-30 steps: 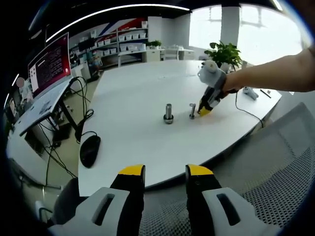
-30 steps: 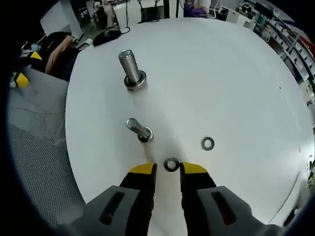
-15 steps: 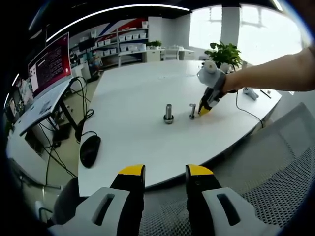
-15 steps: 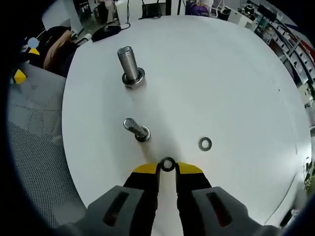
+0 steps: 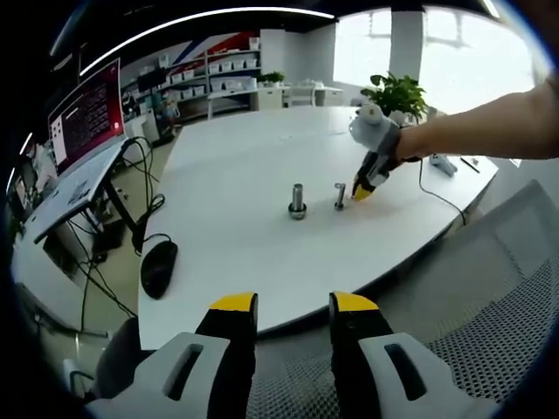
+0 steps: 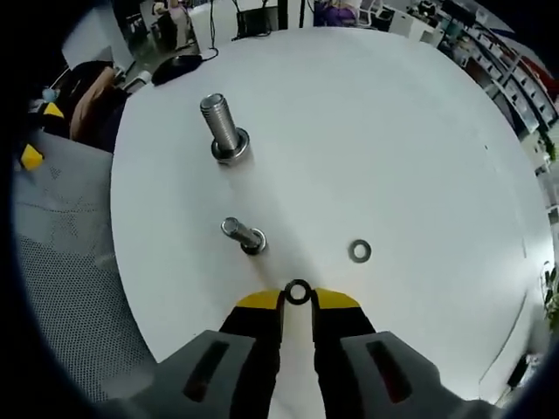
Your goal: Place the washer onto the threaded stud by aligning its center hole with the stud, sliding it down to the base, and recovering from edge contact or off-axis alignment until the washer reaches the visible bottom stop.
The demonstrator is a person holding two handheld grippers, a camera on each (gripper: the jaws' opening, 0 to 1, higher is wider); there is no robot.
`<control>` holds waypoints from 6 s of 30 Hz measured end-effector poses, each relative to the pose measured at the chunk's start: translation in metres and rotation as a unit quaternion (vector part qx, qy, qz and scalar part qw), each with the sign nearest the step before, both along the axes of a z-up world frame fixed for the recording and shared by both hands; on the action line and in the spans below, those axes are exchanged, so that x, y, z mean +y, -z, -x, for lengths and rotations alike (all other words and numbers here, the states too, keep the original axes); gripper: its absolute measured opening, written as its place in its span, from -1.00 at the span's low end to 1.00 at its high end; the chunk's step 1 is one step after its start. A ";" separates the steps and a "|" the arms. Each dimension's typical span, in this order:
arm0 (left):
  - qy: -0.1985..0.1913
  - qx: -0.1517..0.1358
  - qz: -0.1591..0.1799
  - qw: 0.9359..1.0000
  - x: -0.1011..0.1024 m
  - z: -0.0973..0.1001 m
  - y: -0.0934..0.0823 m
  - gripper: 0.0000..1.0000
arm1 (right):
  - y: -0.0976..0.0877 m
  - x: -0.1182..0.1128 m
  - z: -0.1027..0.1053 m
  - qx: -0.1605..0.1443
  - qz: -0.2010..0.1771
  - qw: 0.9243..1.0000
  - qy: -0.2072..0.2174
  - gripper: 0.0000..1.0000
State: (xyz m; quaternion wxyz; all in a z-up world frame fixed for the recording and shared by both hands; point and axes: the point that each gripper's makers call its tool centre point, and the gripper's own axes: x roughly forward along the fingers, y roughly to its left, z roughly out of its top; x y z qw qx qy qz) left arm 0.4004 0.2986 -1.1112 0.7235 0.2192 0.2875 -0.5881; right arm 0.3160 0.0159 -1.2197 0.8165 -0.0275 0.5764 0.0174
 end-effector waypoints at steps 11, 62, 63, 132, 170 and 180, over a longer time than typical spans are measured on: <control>0.001 0.001 0.004 1.000 0.000 0.001 -0.001 -0.38 | -0.050 0.016 -0.019 -0.039 0.011 0.999 -0.029 -0.72; 0.006 0.007 0.009 1.000 -0.001 0.002 -0.001 -0.35 | -0.001 0.037 -0.031 0.042 0.003 0.994 -0.102 -0.72; 0.005 0.007 0.010 1.000 -0.001 0.001 -0.001 -0.35 | -0.001 0.038 -0.031 0.043 0.002 0.994 -0.102 -0.72; 0.005 0.008 0.010 1.000 -0.001 0.002 -0.001 -0.36 | 0.023 -0.058 0.008 0.089 0.007 0.996 0.022 -0.39; -0.003 0.008 0.010 1.000 -0.002 0.000 -0.002 -0.39 | 0.023 -0.063 0.002 0.078 -0.010 0.997 0.022 -0.44; -0.004 0.008 0.010 1.000 -0.001 -0.001 -0.002 -0.39 | 0.021 -0.055 -0.018 0.039 -0.006 0.999 -0.001 -0.44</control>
